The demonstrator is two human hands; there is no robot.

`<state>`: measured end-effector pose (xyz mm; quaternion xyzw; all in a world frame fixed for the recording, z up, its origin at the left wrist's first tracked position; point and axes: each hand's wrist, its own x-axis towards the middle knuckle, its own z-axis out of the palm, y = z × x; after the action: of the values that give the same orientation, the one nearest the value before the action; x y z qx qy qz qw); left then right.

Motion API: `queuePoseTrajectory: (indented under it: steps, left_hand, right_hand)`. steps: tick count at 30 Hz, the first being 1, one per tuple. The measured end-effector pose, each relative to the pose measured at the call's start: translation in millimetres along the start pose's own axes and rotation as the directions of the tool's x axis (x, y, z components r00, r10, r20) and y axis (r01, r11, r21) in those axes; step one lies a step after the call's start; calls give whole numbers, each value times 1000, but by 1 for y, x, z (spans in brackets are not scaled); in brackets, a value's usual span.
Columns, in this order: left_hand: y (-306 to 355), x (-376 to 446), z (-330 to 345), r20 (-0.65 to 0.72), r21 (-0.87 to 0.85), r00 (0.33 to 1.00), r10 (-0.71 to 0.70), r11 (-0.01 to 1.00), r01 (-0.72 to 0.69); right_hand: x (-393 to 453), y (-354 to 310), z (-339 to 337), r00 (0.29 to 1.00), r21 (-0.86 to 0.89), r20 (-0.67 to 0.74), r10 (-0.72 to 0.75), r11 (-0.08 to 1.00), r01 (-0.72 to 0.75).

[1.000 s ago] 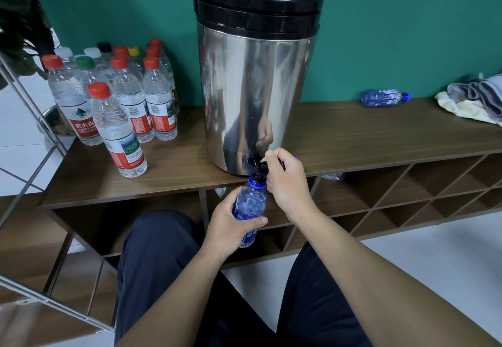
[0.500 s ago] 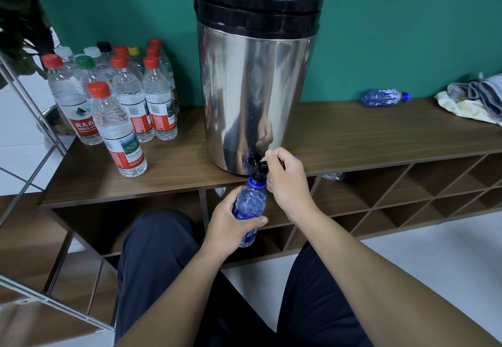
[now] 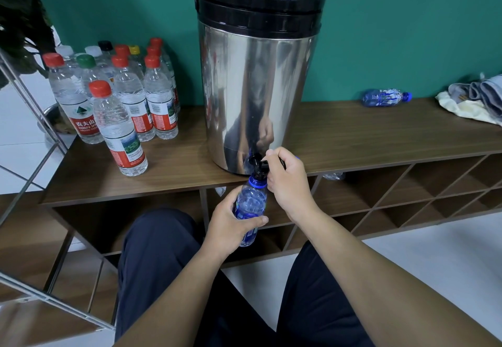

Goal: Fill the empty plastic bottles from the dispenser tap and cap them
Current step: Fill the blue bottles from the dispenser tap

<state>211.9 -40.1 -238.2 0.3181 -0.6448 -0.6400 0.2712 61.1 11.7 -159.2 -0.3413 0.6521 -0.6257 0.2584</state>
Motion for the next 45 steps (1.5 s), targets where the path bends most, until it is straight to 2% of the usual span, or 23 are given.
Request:
queuePoseTrajectory:
  steps: [12,45]
  left_hand:
    - [2,0,0,3,-18,1000,-10,1000,10]
    - [-1,2,-1,7,18,1000,-8,1000,8]
  right_hand:
    - [-2,-4,3,1000,35,1,26,999,-26]
    - [1,1,1,1000,-11,2,2,1000,-2]
